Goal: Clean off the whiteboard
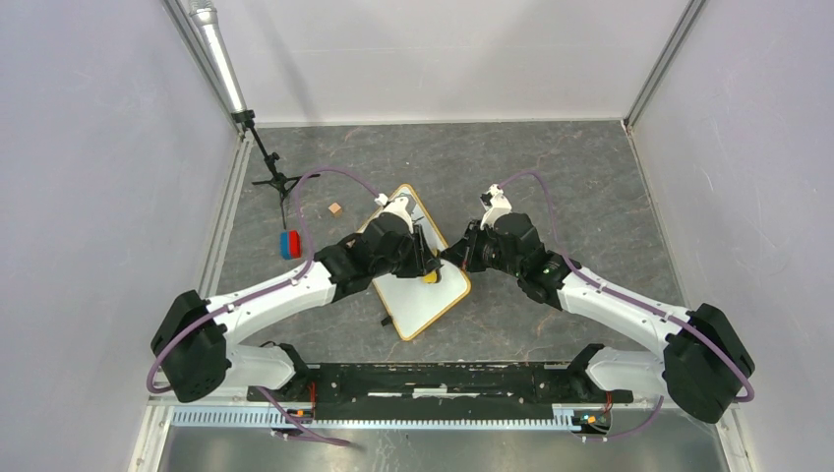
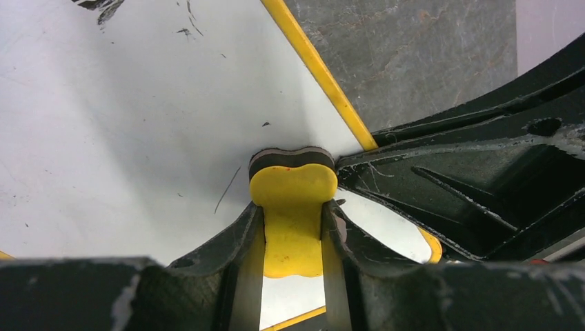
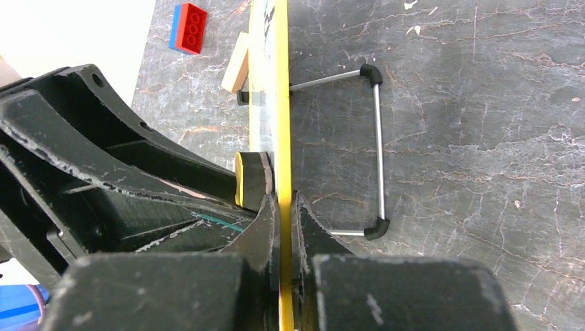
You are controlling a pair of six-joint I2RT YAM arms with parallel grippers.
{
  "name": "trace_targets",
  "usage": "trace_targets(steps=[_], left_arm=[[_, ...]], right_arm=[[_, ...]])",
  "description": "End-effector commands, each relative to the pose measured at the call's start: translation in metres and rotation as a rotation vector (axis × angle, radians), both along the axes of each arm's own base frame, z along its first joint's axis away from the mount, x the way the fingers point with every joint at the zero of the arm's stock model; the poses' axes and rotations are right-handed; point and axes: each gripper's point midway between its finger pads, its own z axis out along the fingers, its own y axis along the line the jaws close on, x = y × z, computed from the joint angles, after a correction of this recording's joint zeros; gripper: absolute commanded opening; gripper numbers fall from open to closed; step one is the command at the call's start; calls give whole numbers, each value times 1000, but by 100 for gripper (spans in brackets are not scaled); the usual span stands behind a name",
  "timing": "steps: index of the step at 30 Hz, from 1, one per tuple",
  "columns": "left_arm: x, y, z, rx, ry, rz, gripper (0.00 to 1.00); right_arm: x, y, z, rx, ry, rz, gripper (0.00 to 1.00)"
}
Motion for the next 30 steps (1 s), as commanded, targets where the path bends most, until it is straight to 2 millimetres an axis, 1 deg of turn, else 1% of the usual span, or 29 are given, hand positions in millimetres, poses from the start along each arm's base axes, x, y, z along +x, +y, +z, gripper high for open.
trace_targets(steps=[1, 3, 5, 8, 10, 11, 12, 14, 15, 16, 18, 20, 22, 23, 24, 27, 29, 30], left_arm=[[-11, 21, -55, 66, 169, 7, 21], [-6, 37, -63, 78, 191, 42, 21], [-6, 48, -67, 94, 192, 67, 21], [-14, 58, -75, 117, 210, 84, 22], [-23, 57, -77, 113, 212, 86, 22], [-31, 48, -74, 103, 205, 59, 22], [-34, 42, -72, 115, 180, 54, 22], [-47, 18, -63, 105, 159, -3, 22], [-51, 8, -59, 103, 149, -21, 22], [-53, -3, -53, 95, 134, -41, 22], [-55, -18, -44, 87, 114, -70, 22], [-55, -30, -40, 66, 116, -94, 22], [-55, -37, -37, 45, 114, -110, 22], [-53, -36, -37, 51, 110, -106, 22], [-50, -30, -40, 70, 110, -87, 23], [-41, -5, -55, 60, 166, -45, 22], [-33, 19, -67, 42, 213, -3, 22], [-26, 35, -72, 56, 218, 35, 22]], right_arm=[[-18, 25, 18, 47, -19, 115, 0], [-19, 24, 18, 47, -19, 115, 0], [-19, 24, 17, 48, -17, 113, 0], [-19, 25, 16, 52, -16, 119, 0], [-19, 25, 17, 54, -17, 118, 0], [-19, 26, 17, 55, -18, 118, 0], [-20, 26, 16, 55, -16, 120, 0], [-19, 26, 17, 58, -17, 121, 0], [-20, 27, 17, 60, -15, 123, 0], [-20, 27, 18, 63, -17, 122, 0], [-20, 27, 19, 64, -18, 122, 0], [-20, 26, 19, 58, -19, 120, 0], [-20, 25, 19, 52, -21, 117, 0], [-20, 25, 19, 51, -22, 116, 0], [-20, 25, 18, 52, -20, 116, 0], [-20, 25, 18, 54, -18, 116, 0], [-20, 25, 19, 51, -21, 119, 0], [-20, 25, 18, 48, -21, 121, 0]])
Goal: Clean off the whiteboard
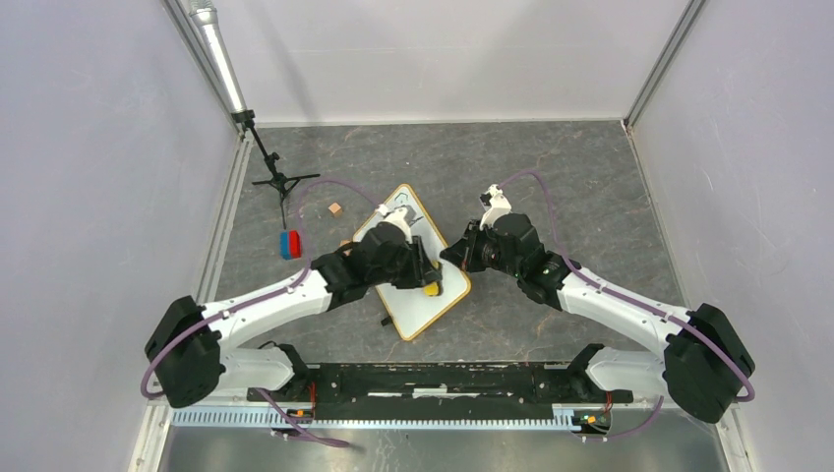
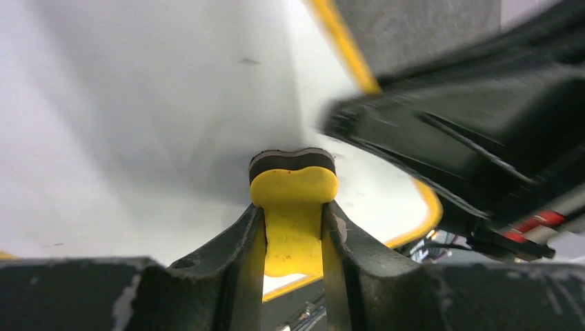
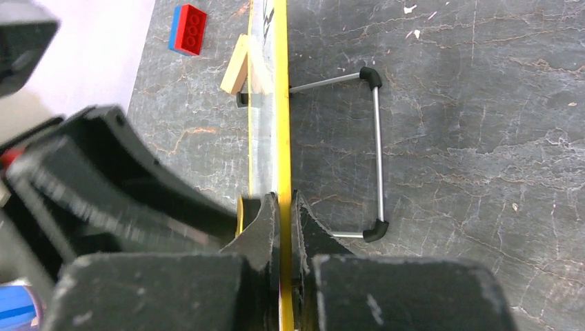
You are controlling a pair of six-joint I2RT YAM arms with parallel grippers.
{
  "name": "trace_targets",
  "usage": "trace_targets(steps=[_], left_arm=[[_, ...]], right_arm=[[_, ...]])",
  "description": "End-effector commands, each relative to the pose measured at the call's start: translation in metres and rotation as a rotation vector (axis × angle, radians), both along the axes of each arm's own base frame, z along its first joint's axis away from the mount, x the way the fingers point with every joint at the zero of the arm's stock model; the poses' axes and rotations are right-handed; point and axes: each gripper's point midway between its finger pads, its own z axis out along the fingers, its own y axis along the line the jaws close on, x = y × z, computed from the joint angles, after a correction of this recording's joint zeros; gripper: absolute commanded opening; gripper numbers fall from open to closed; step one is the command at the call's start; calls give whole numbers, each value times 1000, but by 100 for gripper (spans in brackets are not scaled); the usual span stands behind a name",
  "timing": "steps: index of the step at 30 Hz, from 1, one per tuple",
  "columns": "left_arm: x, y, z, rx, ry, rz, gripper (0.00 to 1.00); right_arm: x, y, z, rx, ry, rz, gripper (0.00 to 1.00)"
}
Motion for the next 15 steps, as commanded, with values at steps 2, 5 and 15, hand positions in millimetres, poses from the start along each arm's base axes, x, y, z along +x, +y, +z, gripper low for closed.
trace_targets(steps=[2, 5, 15], left_arm=[[9, 71, -74, 147, 159, 118, 22], [15, 90, -78, 207, 158, 142, 22], [-3, 17, -40, 181, 43, 12, 22]], right_arm=[[-21, 26, 19, 57, -8, 124, 0], [-20, 26, 19, 53, -8, 125, 0], [-20, 30, 18, 55, 2, 134, 0]])
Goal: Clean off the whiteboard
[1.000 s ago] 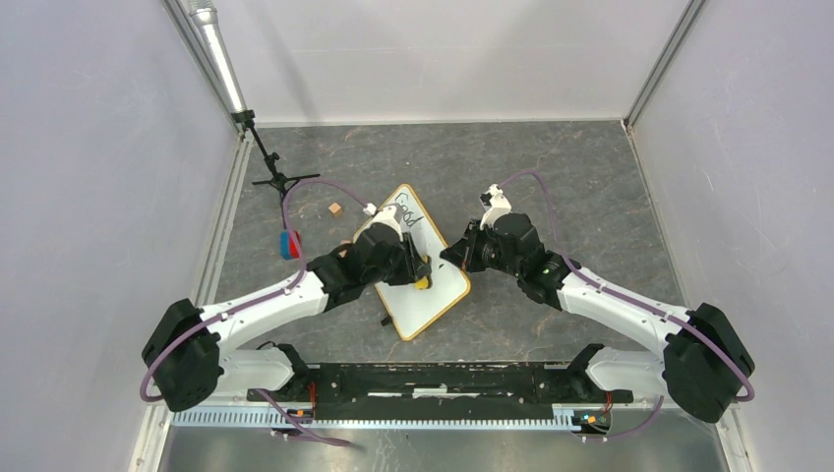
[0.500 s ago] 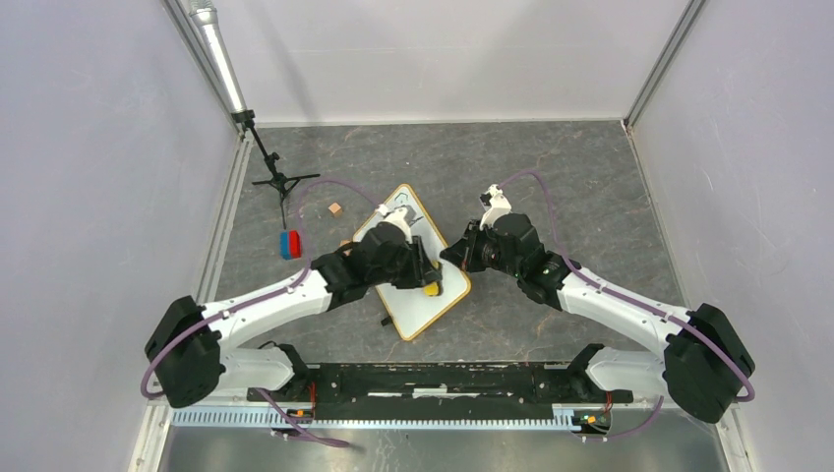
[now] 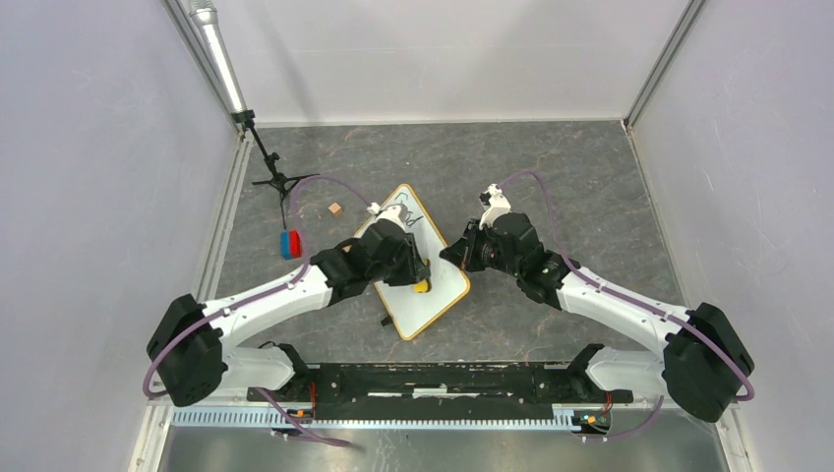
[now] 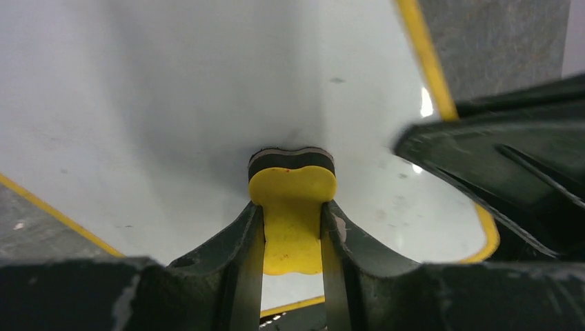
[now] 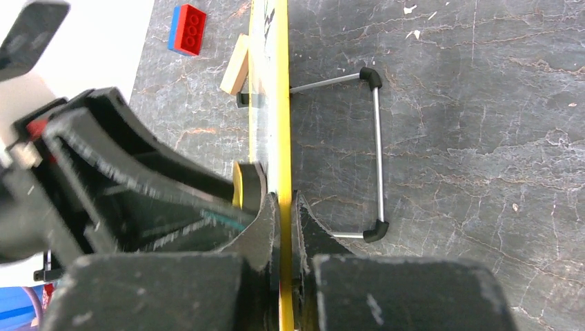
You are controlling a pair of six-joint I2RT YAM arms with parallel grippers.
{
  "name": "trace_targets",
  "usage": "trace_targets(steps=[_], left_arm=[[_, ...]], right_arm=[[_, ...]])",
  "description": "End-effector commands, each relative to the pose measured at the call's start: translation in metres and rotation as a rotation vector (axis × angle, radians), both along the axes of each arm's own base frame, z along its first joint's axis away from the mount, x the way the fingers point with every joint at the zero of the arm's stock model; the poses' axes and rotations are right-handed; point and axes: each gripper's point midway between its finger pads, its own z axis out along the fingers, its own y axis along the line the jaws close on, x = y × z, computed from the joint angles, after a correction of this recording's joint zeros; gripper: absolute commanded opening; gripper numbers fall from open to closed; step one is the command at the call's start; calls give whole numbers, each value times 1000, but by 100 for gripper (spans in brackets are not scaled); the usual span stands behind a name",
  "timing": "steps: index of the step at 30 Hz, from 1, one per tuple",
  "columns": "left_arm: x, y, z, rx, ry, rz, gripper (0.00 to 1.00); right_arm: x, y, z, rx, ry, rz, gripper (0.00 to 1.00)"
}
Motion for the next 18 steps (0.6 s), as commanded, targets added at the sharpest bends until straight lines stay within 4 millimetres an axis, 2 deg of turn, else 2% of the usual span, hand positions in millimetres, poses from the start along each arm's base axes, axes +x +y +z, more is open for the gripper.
trace_targets(steps=[1, 3, 6, 9, 13, 18], left_arm=[[-22, -28, -17, 96, 12, -107, 22], [-11, -26, -19, 74, 24, -95, 22], [14, -8, -24, 83, 39, -44, 21], [41, 2, -19, 71, 30, -14, 21], [89, 12, -8, 103, 8, 19, 21], [138, 32, -13, 85, 32, 77, 20]], right_arm=[[-20, 28, 17, 50, -3, 133, 0], [-19, 28, 18, 47, -4, 132, 0], [-19, 29, 20, 46, -7, 135, 0], [-20, 30, 20, 44, -9, 139, 0], [-20, 30, 21, 42, -10, 139, 0], [-20, 31, 19, 33, -7, 144, 0]])
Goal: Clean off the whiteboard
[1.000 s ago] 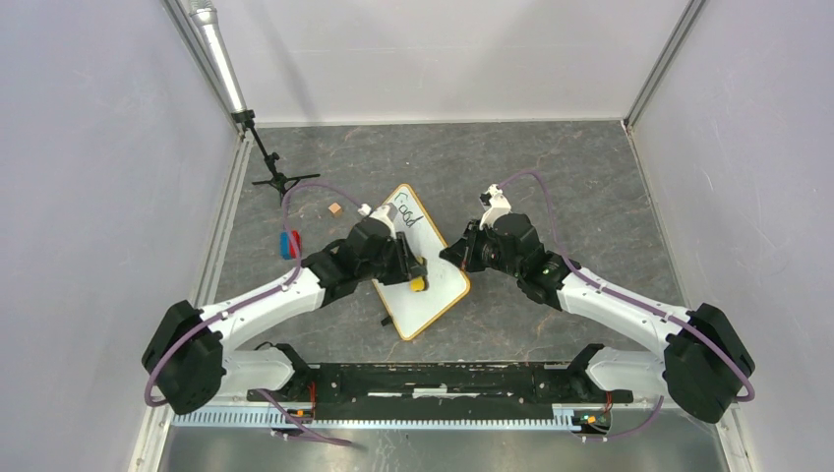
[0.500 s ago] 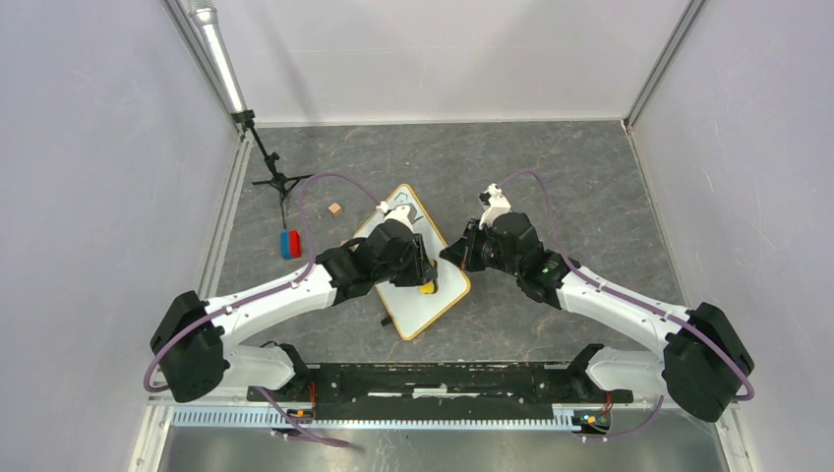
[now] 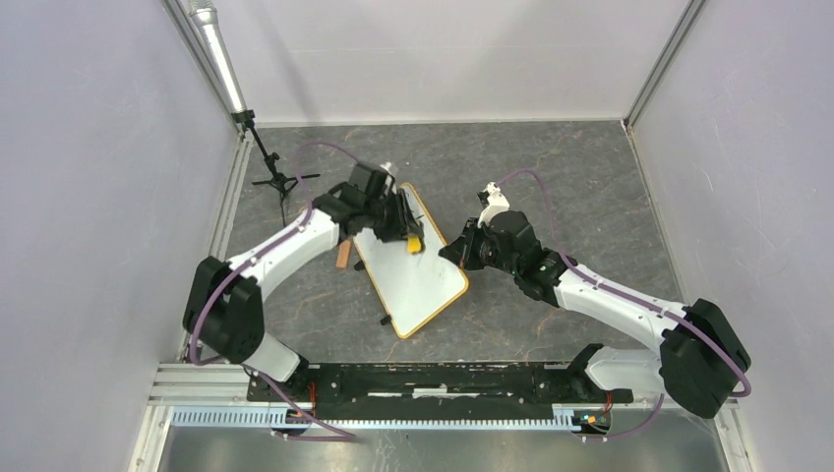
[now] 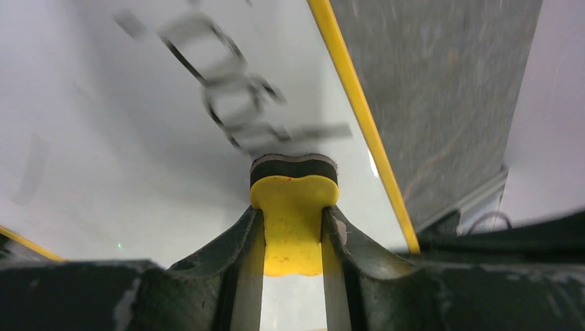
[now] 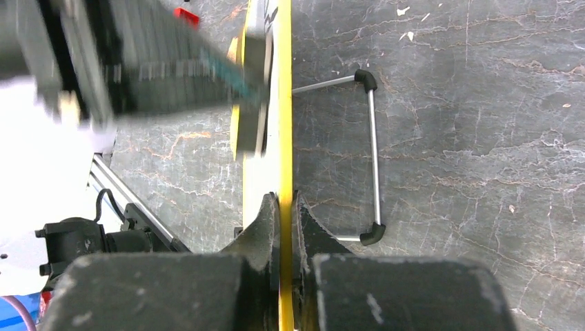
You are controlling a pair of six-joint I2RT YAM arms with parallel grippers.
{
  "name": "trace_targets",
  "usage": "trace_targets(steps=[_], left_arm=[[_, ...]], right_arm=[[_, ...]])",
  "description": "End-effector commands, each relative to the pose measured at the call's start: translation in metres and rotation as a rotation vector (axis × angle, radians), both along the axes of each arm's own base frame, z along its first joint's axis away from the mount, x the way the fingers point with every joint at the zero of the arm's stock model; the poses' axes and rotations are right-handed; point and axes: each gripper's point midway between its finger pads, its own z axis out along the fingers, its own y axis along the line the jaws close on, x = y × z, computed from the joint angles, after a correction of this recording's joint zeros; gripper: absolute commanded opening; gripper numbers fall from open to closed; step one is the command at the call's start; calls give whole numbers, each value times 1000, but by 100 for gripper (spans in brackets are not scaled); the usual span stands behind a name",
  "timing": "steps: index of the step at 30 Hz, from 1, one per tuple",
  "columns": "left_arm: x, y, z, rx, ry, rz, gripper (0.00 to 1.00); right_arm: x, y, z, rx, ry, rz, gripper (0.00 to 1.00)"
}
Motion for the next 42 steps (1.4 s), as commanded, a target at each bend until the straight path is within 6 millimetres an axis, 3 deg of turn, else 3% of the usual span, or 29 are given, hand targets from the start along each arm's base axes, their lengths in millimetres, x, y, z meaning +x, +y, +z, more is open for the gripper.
trace_targets(steps=[1, 5, 8, 13, 18, 20, 28, 33, 36, 42], left_arm=[[81, 36, -32, 117, -110, 128, 20], [103, 43, -25, 72, -121, 169, 20], [105, 41, -18, 55, -129, 163, 20], [76, 23, -12, 28, -139, 124, 20], [26, -15, -4, -3, -150, 38, 20], [18, -27, -4, -53, -137, 22, 21], [92, 8, -2, -19, -141, 145, 20], [123, 22, -5, -6, -138, 184, 20], [123, 19, -11, 2, -114, 162, 18], [87, 30, -26, 1, -91, 157, 19]], right_arm=[[-25, 30, 20, 47, -12, 158, 0], [-25, 31, 18, 47, -8, 156, 0], [-25, 31, 17, 47, -2, 158, 0], [-24, 30, 17, 48, -7, 155, 0], [-25, 31, 17, 50, -7, 158, 0], [-25, 31, 18, 51, -9, 157, 0], [-25, 28, 18, 36, -14, 154, 0], [-24, 27, 16, 28, -17, 146, 0], [-24, 28, 15, 26, -15, 152, 0], [-25, 28, 17, 33, -16, 154, 0]])
